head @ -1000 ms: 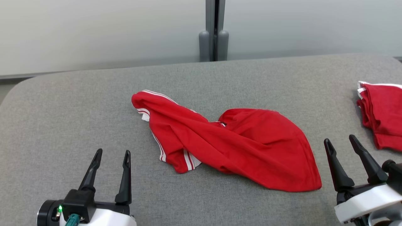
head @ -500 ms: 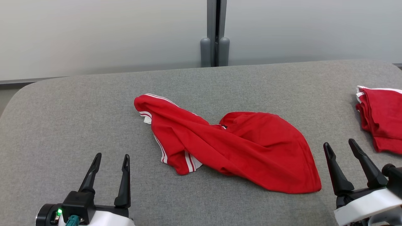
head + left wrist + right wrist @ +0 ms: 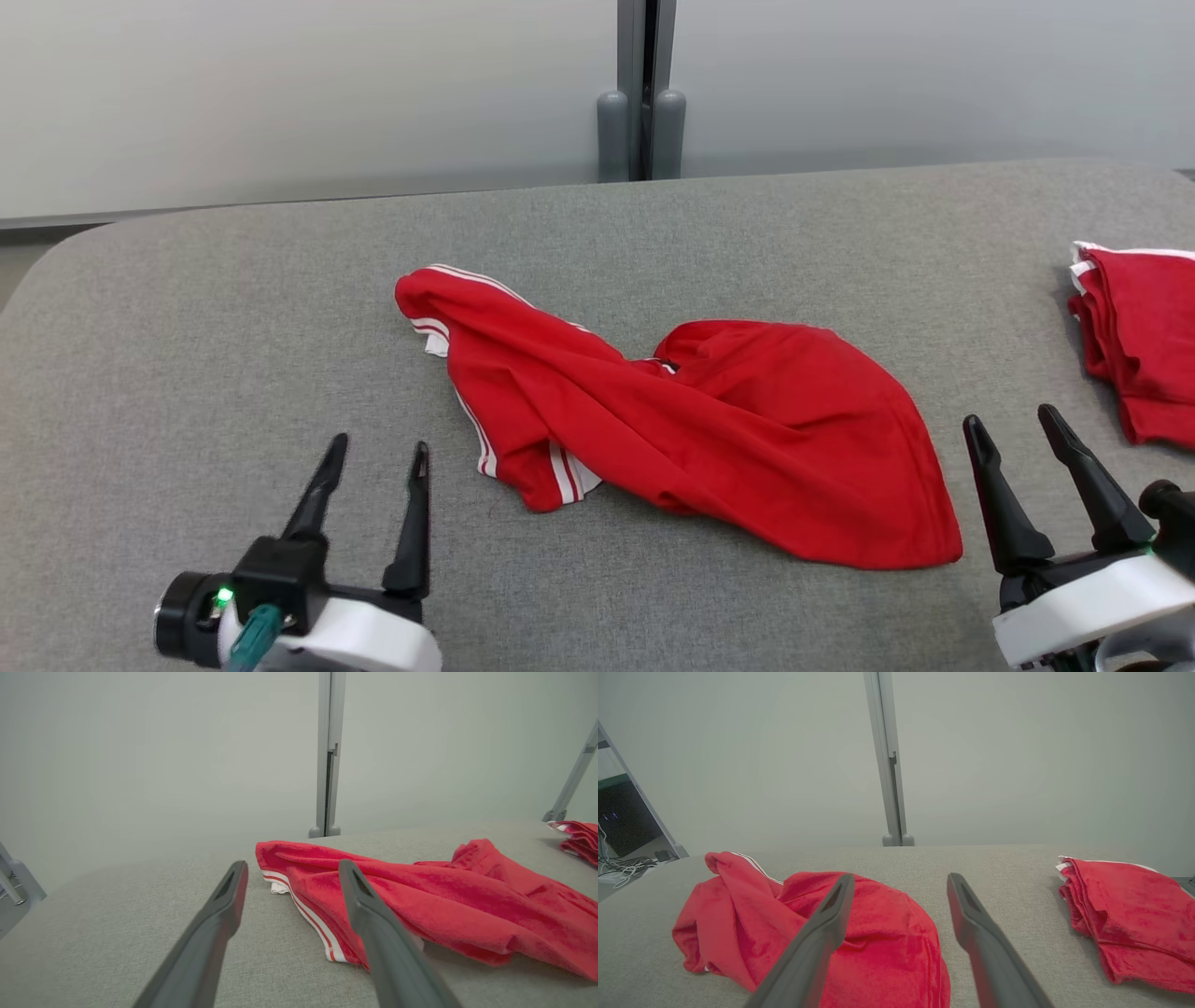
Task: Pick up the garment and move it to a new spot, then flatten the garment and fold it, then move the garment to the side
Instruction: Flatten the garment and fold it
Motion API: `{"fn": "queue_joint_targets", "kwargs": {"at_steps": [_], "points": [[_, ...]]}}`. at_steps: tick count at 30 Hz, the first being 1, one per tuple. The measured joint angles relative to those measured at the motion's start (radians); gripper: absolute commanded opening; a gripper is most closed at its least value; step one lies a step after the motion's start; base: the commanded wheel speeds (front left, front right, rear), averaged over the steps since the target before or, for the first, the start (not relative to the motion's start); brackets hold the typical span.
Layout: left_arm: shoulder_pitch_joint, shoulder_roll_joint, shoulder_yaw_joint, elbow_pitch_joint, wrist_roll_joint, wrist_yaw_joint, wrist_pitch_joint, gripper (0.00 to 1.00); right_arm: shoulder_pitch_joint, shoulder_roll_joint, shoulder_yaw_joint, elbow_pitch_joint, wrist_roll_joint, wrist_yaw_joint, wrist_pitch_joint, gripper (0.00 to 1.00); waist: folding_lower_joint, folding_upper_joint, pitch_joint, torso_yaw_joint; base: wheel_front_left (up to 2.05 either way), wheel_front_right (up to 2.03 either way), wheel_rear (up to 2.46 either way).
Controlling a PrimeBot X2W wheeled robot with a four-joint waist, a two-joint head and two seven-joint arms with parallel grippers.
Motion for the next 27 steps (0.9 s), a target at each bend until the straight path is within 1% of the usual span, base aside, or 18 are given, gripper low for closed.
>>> {"fn": "queue_joint_targets", "kwargs": {"at_steps": [3, 8, 12, 13, 14, 15, 16, 19, 22, 24, 27], "points": [[-0.056, -0.028, -0.042, 0.074, -0.015, -0.039, 0.027, 1.00, -0.015, 0.000, 0.013, 0.000, 0.006, 0.000, 0.000, 1.00, 0.0000, 0.0000, 0.026, -0.001, 0.00, 0.00, 0.00], [-0.144, -0.080, -0.094, 0.262, -0.055, -0.107, 0.043, 1.00, -0.040, -0.002, 0.044, 0.011, 0.021, 0.000, -0.002, 1.00, 0.0000, 0.0000, 0.069, -0.018, 0.00, 0.00, 0.00], [-0.187, -0.115, -0.114, 0.398, -0.087, -0.138, 0.039, 1.00, -0.050, -0.001, 0.053, 0.024, 0.033, 0.000, -0.012, 1.00, 0.0000, 0.0000, 0.095, -0.041, 0.00, 0.00, 0.00], [-0.197, -0.123, -0.113, 0.427, -0.100, -0.139, 0.033, 1.00, -0.053, -0.002, 0.052, 0.030, 0.036, 0.000, -0.015, 1.00, 0.0000, 0.0000, 0.101, -0.045, 0.00, 0.00, 0.00], [-0.209, -0.127, -0.112, 0.451, -0.106, -0.139, 0.028, 0.76, -0.056, -0.002, 0.053, 0.033, 0.037, 0.000, -0.016, 1.00, 0.0000, 0.0000, 0.106, -0.048, 0.00, 0.00, 0.00], [-0.219, -0.128, -0.109, 0.471, -0.107, -0.139, 0.013, 0.20, -0.057, -0.001, 0.054, 0.035, 0.038, 0.000, -0.019, 1.00, 0.0001, 0.0000, 0.111, -0.051, 0.00, 0.00, 0.00], [-0.229, -0.130, -0.105, 0.486, -0.110, -0.138, -0.002, 0.00, -0.058, -0.001, 0.053, 0.036, 0.041, 0.000, -0.023, 1.00, 0.0000, 0.0000, 0.116, -0.053, 0.00, 0.00, 0.00], [-0.246, -0.132, -0.099, 0.513, -0.112, -0.132, -0.028, 0.00, -0.061, -0.002, 0.048, 0.041, 0.046, 0.000, -0.027, 1.00, 0.0000, 0.0000, 0.124, -0.053, 0.00, 0.00, 0.00], [-0.263, -0.129, -0.083, 0.518, -0.105, -0.112, -0.069, 0.00, -0.064, -0.003, 0.037, 0.045, 0.049, 0.000, -0.032, 1.00, 0.0000, 0.0000, 0.128, -0.047, 0.00, 0.00, 0.00], [-0.266, -0.119, -0.074, 0.499, -0.095, -0.097, -0.084, 0.00, -0.066, -0.004, 0.027, 0.046, 0.050, 0.000, -0.036, 1.00, 0.0000, 0.0000, 0.128, -0.042, 0.00, 0.00, 0.00], [-0.263, -0.091, -0.060, 0.433, -0.075, -0.066, -0.094, 0.00, -0.066, -0.003, 0.009, 0.049, 0.050, 0.000, -0.038, 1.00, 0.0000, 0.0000, 0.125, -0.031, 0.00, 0.00, 0.00]]}}
